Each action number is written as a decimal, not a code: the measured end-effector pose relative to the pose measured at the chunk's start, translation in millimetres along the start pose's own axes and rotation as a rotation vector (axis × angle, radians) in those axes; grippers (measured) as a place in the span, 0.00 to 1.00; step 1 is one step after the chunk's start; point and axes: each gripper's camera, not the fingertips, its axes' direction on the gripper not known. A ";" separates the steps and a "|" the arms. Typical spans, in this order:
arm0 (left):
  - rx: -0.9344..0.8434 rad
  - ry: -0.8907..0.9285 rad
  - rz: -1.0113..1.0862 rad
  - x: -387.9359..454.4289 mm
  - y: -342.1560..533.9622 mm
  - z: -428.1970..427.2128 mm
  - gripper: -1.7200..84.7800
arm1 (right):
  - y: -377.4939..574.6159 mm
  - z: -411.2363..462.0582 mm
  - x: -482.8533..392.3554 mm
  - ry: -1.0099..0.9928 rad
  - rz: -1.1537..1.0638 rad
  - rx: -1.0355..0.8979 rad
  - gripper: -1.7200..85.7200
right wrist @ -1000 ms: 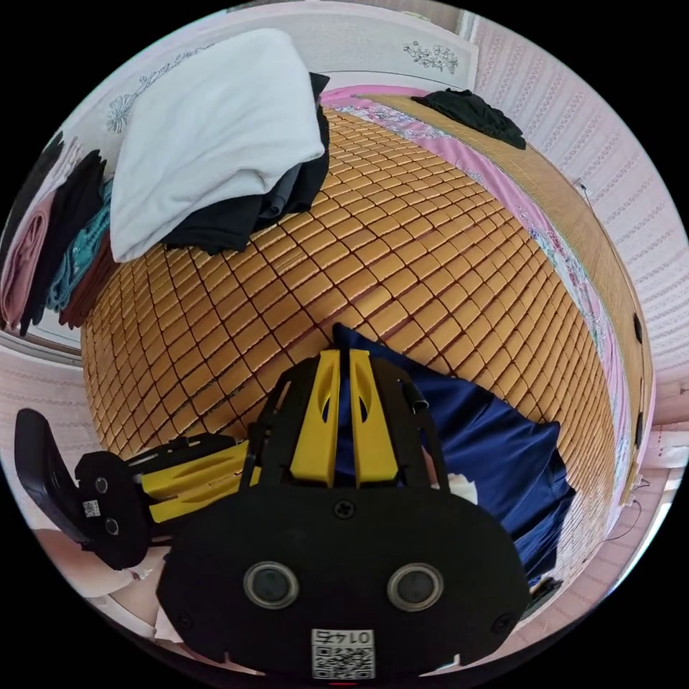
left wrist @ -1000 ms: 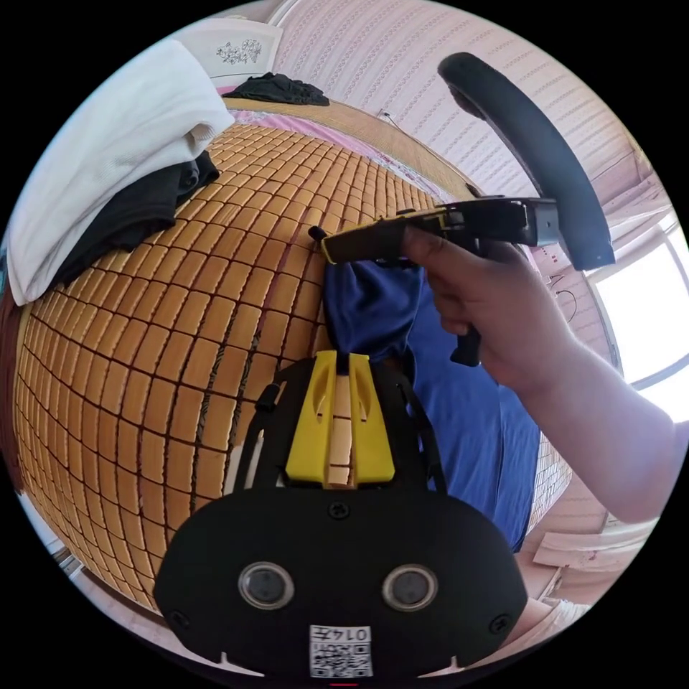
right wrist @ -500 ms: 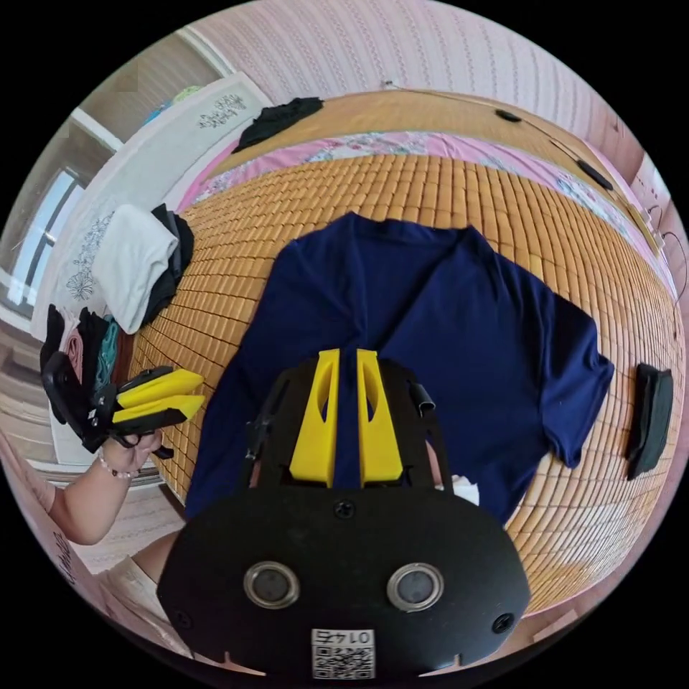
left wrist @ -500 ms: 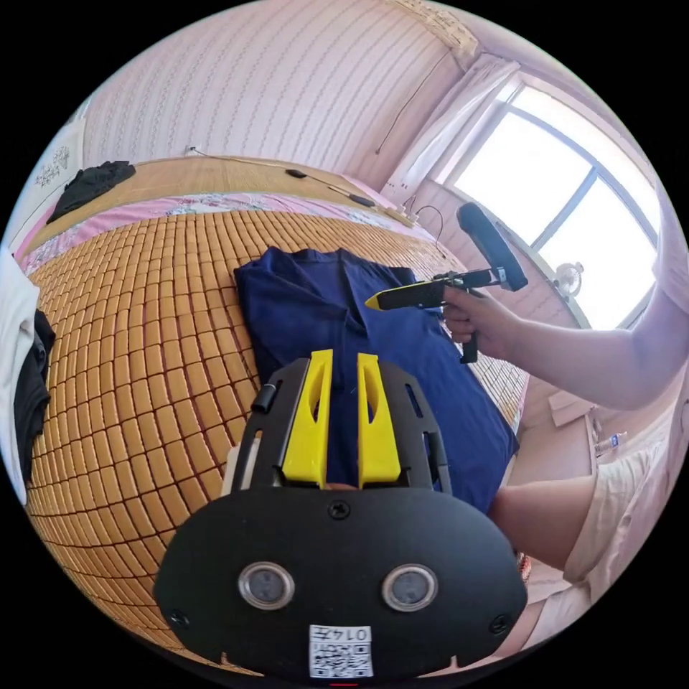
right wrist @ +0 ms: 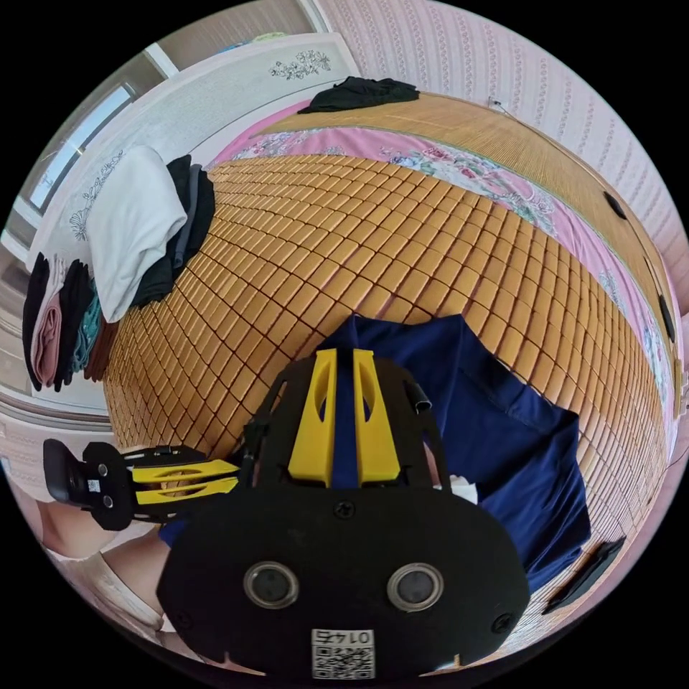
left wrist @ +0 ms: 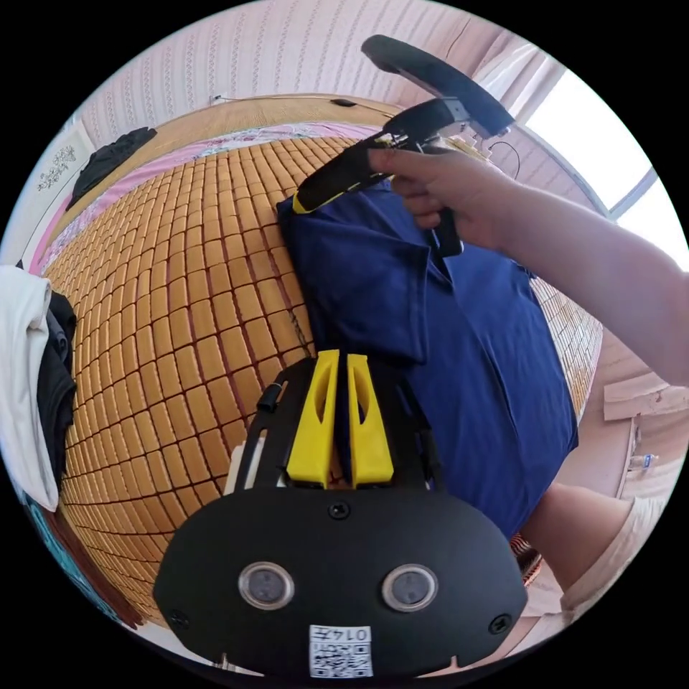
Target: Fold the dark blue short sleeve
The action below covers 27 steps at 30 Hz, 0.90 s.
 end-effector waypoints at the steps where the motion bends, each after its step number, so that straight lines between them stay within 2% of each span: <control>1: 0.028 -0.007 -0.026 -1.3 -2.3 -3.5 0.02 | -5.0 -2.4 0.2 -0.015 0.001 -0.011 0.05; 9: 0.031 0.032 -0.069 -9.8 -15.7 12.3 0.02 | -1.5 -43.3 14.4 -0.010 -0.080 0.019 0.09; 12: 0.034 0.032 -0.074 -7.8 -23.1 12.8 0.07 | 24.8 -99.1 43.4 0.031 -0.005 0.146 0.09; 14: 0.044 0.053 -0.090 -8.1 -25.3 7.7 0.08 | 69.7 -149.4 66.4 0.065 0.085 0.285 0.09; 16: 0.064 0.097 -0.111 -8.1 -25.9 -3.2 0.09 | 115.1 -178.2 80.2 0.104 0.164 0.338 0.10; 22: 0.047 0.128 0.020 23.3 -53.3 -20.6 0.08 | 267.9 -217.7 127.6 0.238 0.534 0.164 0.17; 27: 0.049 0.224 0.207 78.5 -125.2 -5.9 0.08 | 337.5 -250.9 153.0 0.285 0.722 0.194 0.15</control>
